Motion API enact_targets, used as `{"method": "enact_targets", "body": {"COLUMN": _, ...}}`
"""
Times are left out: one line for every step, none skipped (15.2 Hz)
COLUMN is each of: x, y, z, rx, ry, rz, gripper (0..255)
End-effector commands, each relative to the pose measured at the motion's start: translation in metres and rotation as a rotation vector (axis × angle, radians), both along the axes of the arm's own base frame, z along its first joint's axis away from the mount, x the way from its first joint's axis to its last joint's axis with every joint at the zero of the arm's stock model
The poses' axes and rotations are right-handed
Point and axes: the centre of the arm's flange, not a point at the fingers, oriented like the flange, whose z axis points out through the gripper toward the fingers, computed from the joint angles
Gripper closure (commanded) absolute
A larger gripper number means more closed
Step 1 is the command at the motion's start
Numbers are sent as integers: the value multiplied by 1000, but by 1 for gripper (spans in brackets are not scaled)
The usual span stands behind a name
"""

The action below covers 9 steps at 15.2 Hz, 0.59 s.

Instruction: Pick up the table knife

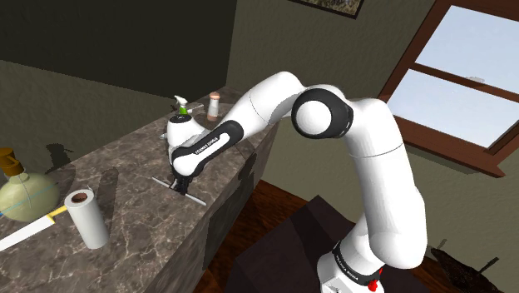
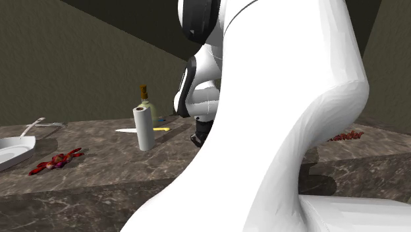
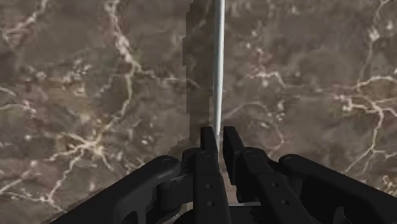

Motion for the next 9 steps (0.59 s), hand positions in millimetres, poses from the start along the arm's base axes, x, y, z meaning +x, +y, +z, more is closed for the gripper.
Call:
{"method": "enact_targets", "body": {"x": 0, "y": 0, "z": 0, "rx": 0, "ry": 0, "rz": 0, "gripper": 255}}
{"method": "enact_targets", "body": {"x": 0, "y": 0, "z": 0, "rx": 0, "ry": 0, "rz": 0, "gripper": 255}}
{"method": "enact_targets", "body": {"x": 0, "y": 0, "z": 0, "rx": 0, "ry": 0, "rz": 0, "gripper": 255}}
{"method": "enact_targets", "body": {"x": 0, "y": 0, "z": 0, "rx": 0, "ry": 0, "rz": 0, "gripper": 255}}
{"method": "enact_targets", "body": {"x": 0, "y": 0, "z": 0, "rx": 0, "ry": 0, "rz": 0, "gripper": 255}}
{"method": "enact_targets", "body": {"x": 0, "y": 0, "z": 0, "rx": 0, "ry": 0, "rz": 0, "gripper": 255}}
{"method": "enact_targets", "body": {"x": 0, "y": 0, "z": 6, "rx": 0, "ry": 0, "rz": 0, "gripper": 255}}
{"method": "enact_targets", "body": {"x": 0, "y": 0, "z": 11, "rx": 0, "ry": 0, "rz": 0, "gripper": 255}}
{"method": "enact_targets", "body": {"x": 0, "y": 0, "z": 16, "rx": 0, "ry": 0, "rz": 0, "gripper": 255}}
